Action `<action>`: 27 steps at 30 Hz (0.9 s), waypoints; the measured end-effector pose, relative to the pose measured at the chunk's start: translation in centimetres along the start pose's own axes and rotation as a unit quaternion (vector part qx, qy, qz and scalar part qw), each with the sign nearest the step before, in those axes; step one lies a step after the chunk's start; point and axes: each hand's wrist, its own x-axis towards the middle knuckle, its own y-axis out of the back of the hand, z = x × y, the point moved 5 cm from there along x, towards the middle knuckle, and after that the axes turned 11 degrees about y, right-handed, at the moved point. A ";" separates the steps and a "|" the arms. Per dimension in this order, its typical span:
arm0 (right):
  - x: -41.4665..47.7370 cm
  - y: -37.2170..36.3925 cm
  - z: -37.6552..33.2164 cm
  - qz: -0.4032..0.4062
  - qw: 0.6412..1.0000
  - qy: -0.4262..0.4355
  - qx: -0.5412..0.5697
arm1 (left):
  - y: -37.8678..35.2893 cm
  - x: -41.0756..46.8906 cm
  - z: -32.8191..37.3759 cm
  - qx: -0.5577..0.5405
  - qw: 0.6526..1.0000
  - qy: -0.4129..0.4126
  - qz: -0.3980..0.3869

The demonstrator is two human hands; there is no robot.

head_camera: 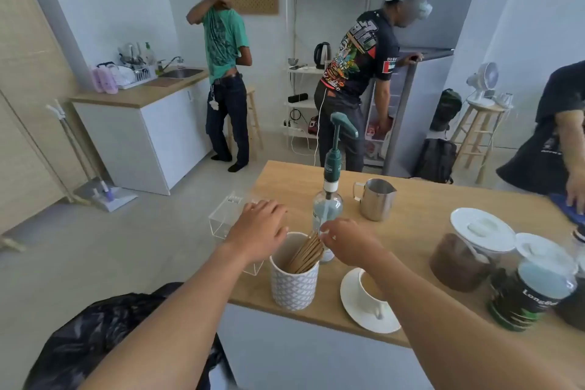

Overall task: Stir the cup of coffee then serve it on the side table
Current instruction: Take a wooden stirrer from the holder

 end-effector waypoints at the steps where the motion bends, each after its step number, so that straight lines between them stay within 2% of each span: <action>1: 0.4 -0.2 0.1 0.004 1.000 -0.008 0.003 | -0.3 0.1 0.0 0.003 1.000 0.000 -0.004; 5: 2.2 -1.2 0.2 0.000 0.999 -0.037 0.035 | -1.4 0.3 -0.1 -0.006 1.000 -0.003 -0.002; 13: 4.3 -2.5 0.3 0.004 0.998 -0.063 0.029 | -2.0 0.7 -1.4 -0.045 0.999 0.028 -0.011; 22: 3.6 -0.3 2.4 0.061 0.969 -0.075 0.227 | -2.3 1.5 -0.6 -0.035 0.999 0.004 -0.001; 27: 0.5 2.1 5.9 0.119 0.922 -0.145 0.338 | -3.0 1.9 1.8 -0.053 0.999 -0.007 0.000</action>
